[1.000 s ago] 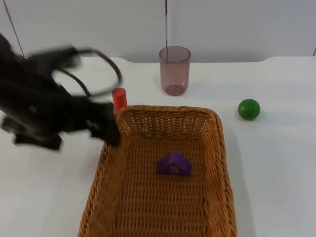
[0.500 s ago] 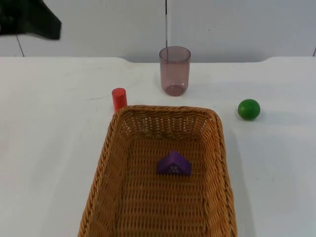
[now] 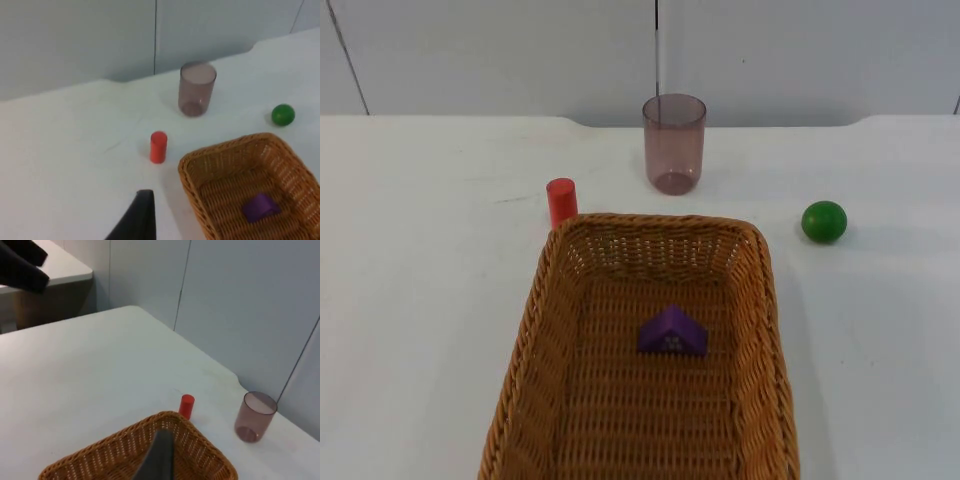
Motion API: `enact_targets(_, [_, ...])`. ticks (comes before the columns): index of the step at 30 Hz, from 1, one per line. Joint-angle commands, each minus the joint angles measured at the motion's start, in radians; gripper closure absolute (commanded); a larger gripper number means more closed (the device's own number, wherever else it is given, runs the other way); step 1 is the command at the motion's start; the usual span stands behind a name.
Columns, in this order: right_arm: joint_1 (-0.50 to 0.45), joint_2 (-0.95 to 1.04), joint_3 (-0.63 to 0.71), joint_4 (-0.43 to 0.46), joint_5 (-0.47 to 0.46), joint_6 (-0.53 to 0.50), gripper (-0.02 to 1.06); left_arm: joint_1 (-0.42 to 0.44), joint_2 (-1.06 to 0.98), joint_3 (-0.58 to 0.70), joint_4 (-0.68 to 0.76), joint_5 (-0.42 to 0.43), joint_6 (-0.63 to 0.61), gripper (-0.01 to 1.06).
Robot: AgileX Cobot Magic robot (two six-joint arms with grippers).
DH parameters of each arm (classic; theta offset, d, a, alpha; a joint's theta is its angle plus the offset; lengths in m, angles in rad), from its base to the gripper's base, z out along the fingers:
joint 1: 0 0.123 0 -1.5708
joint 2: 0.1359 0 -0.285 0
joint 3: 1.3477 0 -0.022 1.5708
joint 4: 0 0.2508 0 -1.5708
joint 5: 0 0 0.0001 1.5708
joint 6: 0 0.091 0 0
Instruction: Pick up the basket with the left hand and place the triangular block into the basket with the right hand.
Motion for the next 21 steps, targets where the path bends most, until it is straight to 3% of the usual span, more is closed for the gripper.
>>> enact_targets(1, [0.004,-0.061,0.05,-0.001,-0.022,0.018,0.26,0.001,-0.062,0.008,0.015,0.038,-0.005,0.0])
enact_targets(6, [0.004,-0.206,0.146,-0.001,0.029,0.045,0.26,0.001,-0.209,0.087,0.019,0.065,-0.031,0.0])
enact_targets(11, [0.004,-0.264,0.16,-0.001,0.1,0.061,0.26,0.001,-0.303,0.145,0.024,0.088,-0.086,0.0])
enact_targets(16, [0.004,-0.323,0.16,-0.001,0.194,0.082,0.26,0.001,-0.427,0.151,0.071,0.171,-0.103,0.0])
enact_targets(21, [0.004,-0.357,0.16,-0.004,0.257,0.098,0.26,0.001,-0.528,0.153,0.209,0.232,-0.212,0.0])
